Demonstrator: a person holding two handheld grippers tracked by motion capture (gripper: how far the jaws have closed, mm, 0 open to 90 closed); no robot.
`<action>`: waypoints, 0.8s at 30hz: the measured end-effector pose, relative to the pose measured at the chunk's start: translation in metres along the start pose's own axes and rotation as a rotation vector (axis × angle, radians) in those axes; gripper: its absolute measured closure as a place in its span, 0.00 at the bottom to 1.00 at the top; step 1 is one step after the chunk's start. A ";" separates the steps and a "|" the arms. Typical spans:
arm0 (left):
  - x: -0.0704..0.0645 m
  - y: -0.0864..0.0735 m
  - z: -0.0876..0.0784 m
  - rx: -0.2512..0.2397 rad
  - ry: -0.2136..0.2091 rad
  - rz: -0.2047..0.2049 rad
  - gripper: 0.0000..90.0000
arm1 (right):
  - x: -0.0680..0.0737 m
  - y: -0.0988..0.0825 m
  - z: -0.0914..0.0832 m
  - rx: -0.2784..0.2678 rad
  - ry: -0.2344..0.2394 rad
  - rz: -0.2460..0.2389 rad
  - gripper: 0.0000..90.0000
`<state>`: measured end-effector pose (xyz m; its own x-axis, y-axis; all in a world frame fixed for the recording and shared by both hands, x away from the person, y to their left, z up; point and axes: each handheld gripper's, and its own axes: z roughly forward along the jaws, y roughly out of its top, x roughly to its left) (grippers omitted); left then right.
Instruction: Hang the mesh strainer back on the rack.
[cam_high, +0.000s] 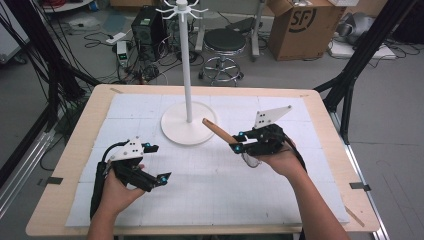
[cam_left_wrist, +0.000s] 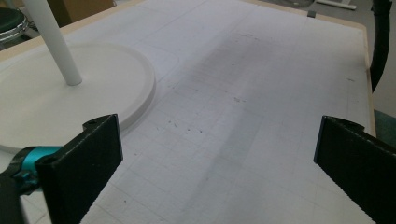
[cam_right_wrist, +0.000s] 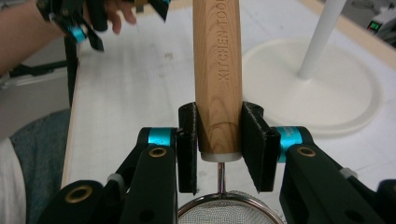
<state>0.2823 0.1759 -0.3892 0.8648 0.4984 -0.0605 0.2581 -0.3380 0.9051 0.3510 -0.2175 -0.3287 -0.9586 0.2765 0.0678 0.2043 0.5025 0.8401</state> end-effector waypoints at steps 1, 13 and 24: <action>0.000 0.000 0.000 0.001 -0.001 0.003 0.02 | -0.002 0.003 -0.002 -0.008 0.001 0.004 0.77; 0.000 0.000 -0.002 -0.010 0.006 -0.002 0.02 | -0.022 0.036 -0.022 -0.083 0.007 -0.018 0.77; 0.000 0.000 -0.002 -0.007 0.007 -0.005 0.02 | -0.036 0.071 -0.036 -0.158 0.006 -0.038 0.77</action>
<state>0.2812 0.1771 -0.3887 0.8602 0.5061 -0.0624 0.2596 -0.3294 0.9078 0.3935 -0.2211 -0.2520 -0.9664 0.2545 0.0366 0.1340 0.3769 0.9165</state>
